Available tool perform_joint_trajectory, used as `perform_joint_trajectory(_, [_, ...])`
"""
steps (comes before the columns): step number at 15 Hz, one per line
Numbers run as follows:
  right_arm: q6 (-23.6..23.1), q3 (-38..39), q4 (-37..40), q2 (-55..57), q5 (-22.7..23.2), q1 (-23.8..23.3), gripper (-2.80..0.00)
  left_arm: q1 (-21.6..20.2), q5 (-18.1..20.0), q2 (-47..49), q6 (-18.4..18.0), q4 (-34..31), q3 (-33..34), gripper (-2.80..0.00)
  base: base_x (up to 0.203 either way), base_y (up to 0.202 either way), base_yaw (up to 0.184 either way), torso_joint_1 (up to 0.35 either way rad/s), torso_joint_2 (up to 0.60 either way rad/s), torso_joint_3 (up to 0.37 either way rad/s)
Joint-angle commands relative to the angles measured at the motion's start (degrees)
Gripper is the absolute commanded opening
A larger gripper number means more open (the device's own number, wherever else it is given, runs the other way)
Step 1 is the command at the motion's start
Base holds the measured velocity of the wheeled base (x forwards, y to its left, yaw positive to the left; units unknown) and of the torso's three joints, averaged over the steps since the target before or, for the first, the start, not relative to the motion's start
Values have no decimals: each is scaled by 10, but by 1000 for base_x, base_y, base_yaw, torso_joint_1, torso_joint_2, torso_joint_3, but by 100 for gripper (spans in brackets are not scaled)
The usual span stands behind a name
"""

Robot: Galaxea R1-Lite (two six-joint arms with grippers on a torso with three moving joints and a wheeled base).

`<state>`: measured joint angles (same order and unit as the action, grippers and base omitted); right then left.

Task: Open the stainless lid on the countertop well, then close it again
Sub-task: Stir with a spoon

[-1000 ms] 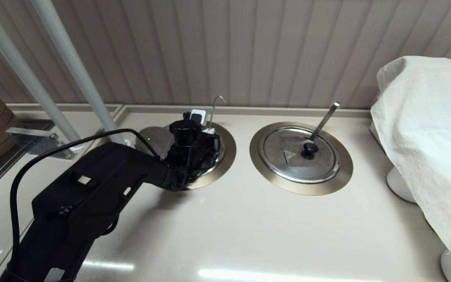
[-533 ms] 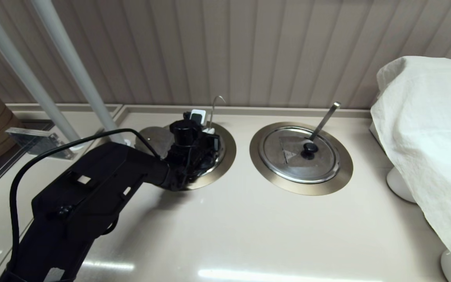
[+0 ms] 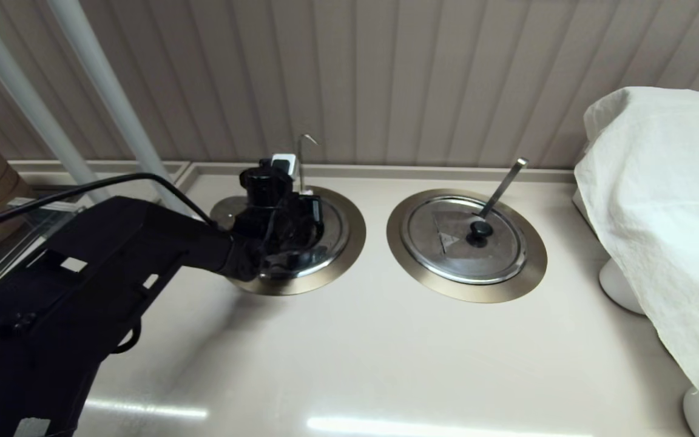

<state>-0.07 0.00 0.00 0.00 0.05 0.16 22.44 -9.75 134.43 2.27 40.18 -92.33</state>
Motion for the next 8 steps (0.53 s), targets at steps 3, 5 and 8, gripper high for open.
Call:
perform_joint_trajectory(3, [0,0,0,1,0,0,0,-5,-6,-69,2,-6,31,-280,0,0,0,0,0,0])
perform_joint_trajectory(5, [0,0,0,1,0,0,0,-3,-21,-79,1,-23,16,-280,0,0,0,0,0,0])
perform_joint_trajectory(8, [0,0,0,1,0,0,0,-3,-62,-76,9,-11,15,-280,0,0,0,0,0,0])
